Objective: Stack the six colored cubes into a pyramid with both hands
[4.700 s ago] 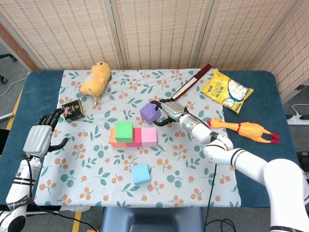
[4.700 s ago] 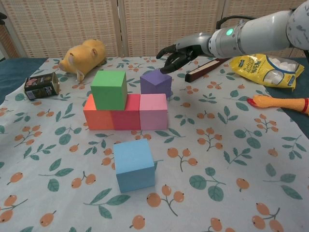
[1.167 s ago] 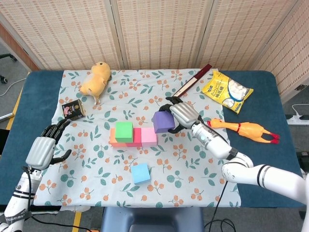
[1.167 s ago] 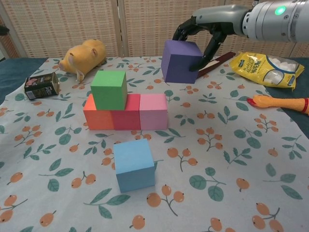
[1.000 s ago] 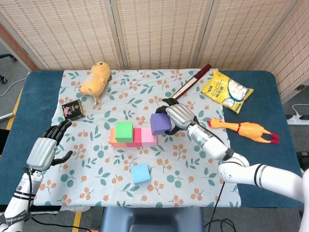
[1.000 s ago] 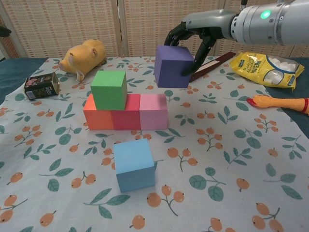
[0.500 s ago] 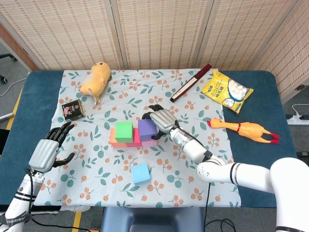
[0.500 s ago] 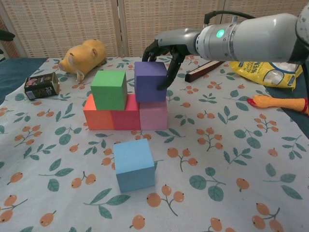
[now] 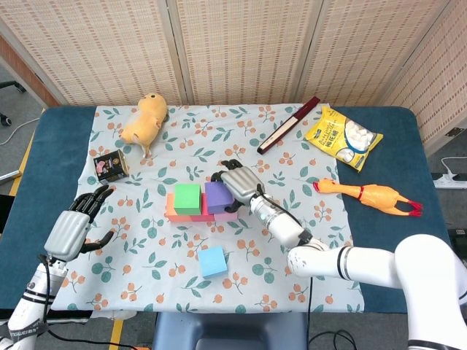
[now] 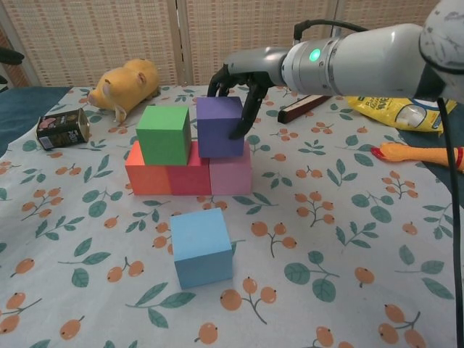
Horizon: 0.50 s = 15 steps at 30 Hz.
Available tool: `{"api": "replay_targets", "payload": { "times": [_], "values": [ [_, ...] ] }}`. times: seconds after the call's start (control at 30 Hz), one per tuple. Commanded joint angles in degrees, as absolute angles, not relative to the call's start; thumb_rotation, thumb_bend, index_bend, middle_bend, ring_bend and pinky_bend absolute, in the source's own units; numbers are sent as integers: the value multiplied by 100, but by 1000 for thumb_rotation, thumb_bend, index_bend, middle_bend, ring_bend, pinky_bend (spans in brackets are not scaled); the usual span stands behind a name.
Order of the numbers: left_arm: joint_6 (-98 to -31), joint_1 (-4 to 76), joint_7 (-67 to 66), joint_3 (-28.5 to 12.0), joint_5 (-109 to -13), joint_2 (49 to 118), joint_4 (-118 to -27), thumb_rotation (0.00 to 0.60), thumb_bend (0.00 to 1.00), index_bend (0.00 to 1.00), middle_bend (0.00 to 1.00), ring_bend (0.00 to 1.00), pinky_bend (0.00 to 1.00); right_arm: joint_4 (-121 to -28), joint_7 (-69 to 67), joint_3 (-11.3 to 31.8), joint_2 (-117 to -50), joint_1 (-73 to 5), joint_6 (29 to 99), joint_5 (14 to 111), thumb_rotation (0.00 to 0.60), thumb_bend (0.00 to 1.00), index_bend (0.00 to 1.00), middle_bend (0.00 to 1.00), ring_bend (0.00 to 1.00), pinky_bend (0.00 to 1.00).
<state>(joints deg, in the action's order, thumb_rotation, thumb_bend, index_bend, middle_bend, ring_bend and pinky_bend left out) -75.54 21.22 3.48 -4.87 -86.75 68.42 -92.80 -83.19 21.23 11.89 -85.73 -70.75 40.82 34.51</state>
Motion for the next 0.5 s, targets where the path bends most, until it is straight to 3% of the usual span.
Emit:
{"api": "replay_targets", "payload": {
  "times": [0.03, 0.5],
  "values": [
    [-7565, 2115, 383, -479, -8690, 6849, -9257, 600, 306, 0, 31, 143, 146, -8333, 2197, 1167, -8616, -7128, 4148, 3354, 600, 122, 304, 292, 35, 0],
    [-7582, 2097, 526, -439, -8751, 6880, -9138, 600, 307, 0, 30, 143, 145, -8244, 2499, 1154, -8797, -7324, 4317, 3016, 600, 122, 297, 292, 35, 0]
  ]
}}
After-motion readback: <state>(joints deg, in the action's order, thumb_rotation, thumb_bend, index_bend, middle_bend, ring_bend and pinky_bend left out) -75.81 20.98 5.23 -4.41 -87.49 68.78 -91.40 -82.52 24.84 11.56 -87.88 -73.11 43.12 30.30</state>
